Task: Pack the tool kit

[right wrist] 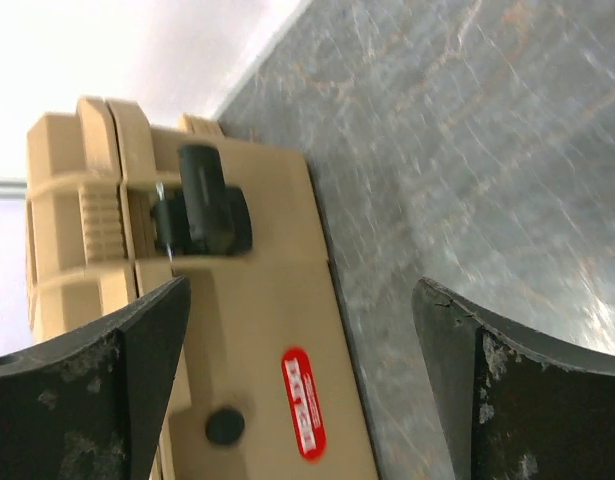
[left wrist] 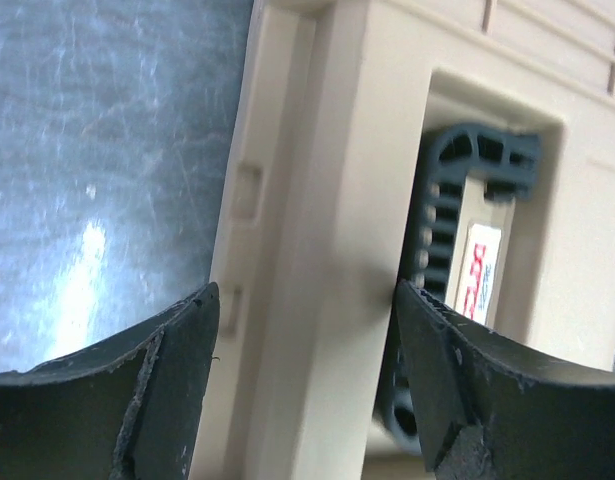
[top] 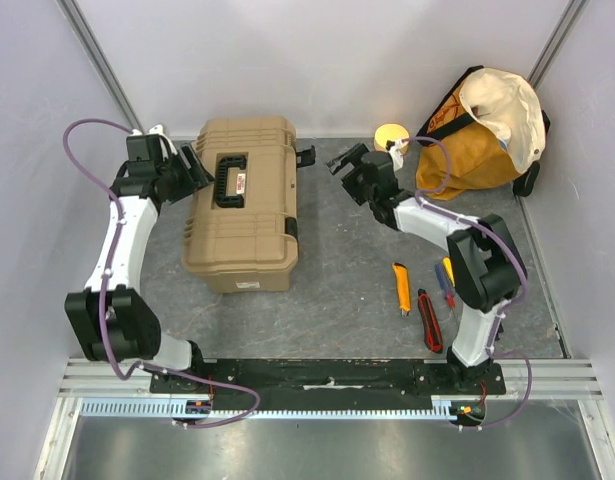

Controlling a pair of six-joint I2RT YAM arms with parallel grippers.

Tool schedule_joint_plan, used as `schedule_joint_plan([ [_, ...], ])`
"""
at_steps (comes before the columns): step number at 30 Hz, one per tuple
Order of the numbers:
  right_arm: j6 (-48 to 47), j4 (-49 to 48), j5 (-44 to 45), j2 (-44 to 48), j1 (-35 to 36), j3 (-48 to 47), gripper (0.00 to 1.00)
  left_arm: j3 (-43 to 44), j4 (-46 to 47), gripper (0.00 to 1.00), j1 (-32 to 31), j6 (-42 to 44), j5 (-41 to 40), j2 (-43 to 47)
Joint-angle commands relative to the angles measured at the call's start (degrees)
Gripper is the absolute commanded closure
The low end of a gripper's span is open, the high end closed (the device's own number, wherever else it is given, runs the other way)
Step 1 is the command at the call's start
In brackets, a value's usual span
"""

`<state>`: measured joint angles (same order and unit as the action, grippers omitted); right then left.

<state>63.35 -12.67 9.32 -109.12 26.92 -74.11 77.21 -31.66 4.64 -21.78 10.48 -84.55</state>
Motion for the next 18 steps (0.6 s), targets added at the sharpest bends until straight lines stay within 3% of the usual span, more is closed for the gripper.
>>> schedule_joint_plan([
  [1,-0.7,-2.6,-4.6,9.3,0.1,9.7,0.02,-1.4,-8.2,0.22,0.1,1.7,-0.3,8.9],
  [11,8.2,-12.6,-17.6,24.0,1.9,30.6,0.02,-9.3,-11.8,0.21,0.1,1.2,1.7,20.8],
  [18,21.1,-25.0,-15.4,25.2,12.1,38.2,0.02,-18.0,-13.1,0.21,0.1,-0.2,1.5,27.9],
])
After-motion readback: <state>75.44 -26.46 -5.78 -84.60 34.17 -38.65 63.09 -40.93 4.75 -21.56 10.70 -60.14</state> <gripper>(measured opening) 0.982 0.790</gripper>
